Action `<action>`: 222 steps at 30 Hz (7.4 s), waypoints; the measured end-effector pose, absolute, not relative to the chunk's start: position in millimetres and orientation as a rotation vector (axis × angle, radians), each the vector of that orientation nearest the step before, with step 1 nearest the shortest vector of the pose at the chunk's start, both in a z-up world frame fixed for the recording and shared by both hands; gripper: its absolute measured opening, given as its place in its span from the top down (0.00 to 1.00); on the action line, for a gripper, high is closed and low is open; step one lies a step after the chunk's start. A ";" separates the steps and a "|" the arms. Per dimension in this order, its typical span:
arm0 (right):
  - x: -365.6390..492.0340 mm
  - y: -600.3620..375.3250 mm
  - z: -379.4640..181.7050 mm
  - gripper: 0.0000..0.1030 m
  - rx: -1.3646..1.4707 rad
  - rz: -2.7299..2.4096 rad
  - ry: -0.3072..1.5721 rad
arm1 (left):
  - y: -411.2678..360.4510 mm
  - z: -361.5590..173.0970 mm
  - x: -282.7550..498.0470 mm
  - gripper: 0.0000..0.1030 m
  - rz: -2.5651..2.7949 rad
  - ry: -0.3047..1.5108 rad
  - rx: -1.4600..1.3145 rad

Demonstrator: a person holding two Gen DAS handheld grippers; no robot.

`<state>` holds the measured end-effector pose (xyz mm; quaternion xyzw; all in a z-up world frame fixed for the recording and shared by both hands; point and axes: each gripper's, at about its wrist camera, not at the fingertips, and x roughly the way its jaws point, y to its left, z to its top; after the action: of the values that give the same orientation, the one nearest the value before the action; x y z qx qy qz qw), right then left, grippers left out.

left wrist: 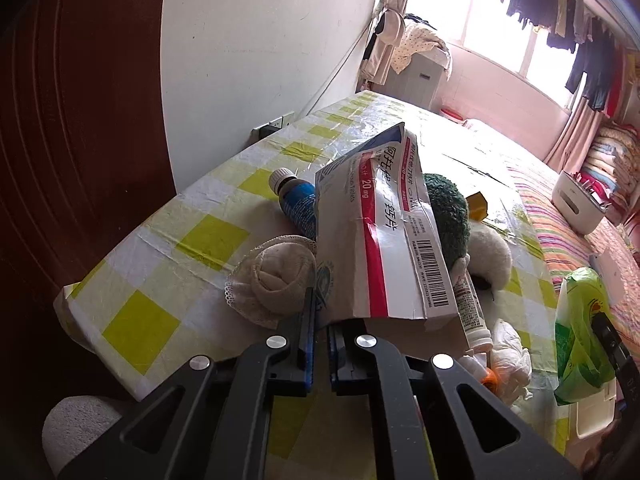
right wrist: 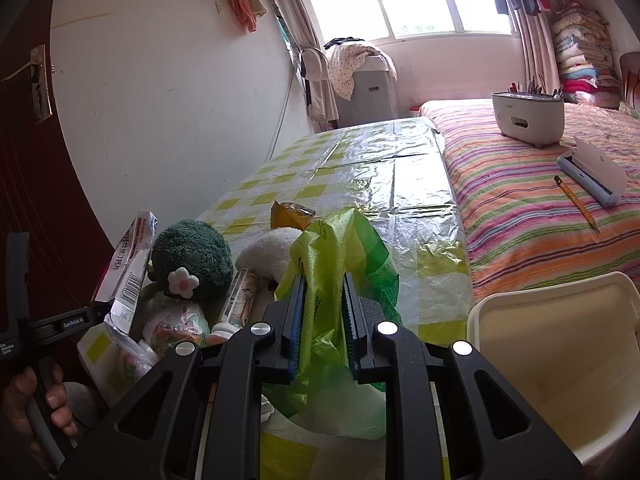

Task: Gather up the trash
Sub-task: 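Grasp the white tissue box with the left gripper while the right gripper lifts the bag, then carry the green bag to the cream bin and open the right gripper, then lower the tissue box into the cream bin and open the left gripper, then move the right gripper back to the table toward the crumpled white tissue, then close the right gripper on the crumpled white tissue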

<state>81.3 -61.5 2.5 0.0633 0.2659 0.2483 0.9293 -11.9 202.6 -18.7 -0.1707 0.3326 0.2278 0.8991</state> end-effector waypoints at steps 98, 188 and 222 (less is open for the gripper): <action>15.9 -289.9 -9.8 0.19 0.715 -0.076 0.284 | -95.5 -38.2 86.4 0.92 -0.249 0.873 0.012; 80.3 -3.0 -58.0 0.60 0.215 0.586 0.847 | 151.8 -12.5 23.9 0.25 0.217 0.609 -0.195; 67.7 -55.4 -28.9 0.79 0.324 0.549 0.670 | 159.7 -21.6 92.9 0.25 0.362 0.726 -0.047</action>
<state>67.7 -55.4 -28.9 0.1563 0.3231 0.2646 0.8951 92.9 159.7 -21.6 -0.0229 0.3530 0.1761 0.9186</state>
